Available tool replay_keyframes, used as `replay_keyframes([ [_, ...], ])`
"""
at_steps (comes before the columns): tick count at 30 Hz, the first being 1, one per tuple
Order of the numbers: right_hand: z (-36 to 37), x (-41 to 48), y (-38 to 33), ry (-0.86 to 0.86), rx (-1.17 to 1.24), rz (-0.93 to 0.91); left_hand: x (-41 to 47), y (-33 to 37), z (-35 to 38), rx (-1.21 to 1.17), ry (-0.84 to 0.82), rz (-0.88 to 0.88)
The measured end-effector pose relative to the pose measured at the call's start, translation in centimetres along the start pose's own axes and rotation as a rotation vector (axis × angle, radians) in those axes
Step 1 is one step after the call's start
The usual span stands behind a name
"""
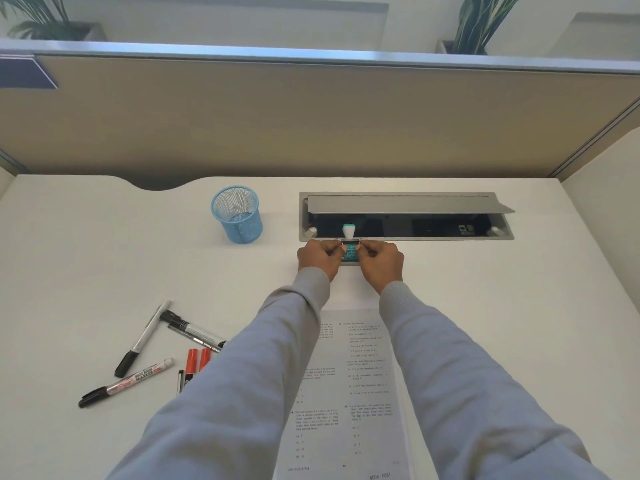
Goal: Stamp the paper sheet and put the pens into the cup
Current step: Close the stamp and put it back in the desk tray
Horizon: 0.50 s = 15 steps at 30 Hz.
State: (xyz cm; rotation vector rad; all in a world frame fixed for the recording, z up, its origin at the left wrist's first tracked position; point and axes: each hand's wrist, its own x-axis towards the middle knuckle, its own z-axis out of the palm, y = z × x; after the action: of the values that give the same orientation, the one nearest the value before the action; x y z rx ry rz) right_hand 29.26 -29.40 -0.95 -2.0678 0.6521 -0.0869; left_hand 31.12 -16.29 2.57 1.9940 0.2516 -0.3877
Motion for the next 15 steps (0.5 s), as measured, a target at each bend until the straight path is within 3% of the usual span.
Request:
replay_keyframes([
  [9,-0.7,-0.3,0.1,0.033,0.055,-0.003,-0.1,-0.6,-0.6,-0.036,0.018,0.012],
  [15,-1.8,-1.6,-0.1,0.058,0.013,-0.108,-1.4,-1.2,-2.3,-0.016,0.045,0.105],
])
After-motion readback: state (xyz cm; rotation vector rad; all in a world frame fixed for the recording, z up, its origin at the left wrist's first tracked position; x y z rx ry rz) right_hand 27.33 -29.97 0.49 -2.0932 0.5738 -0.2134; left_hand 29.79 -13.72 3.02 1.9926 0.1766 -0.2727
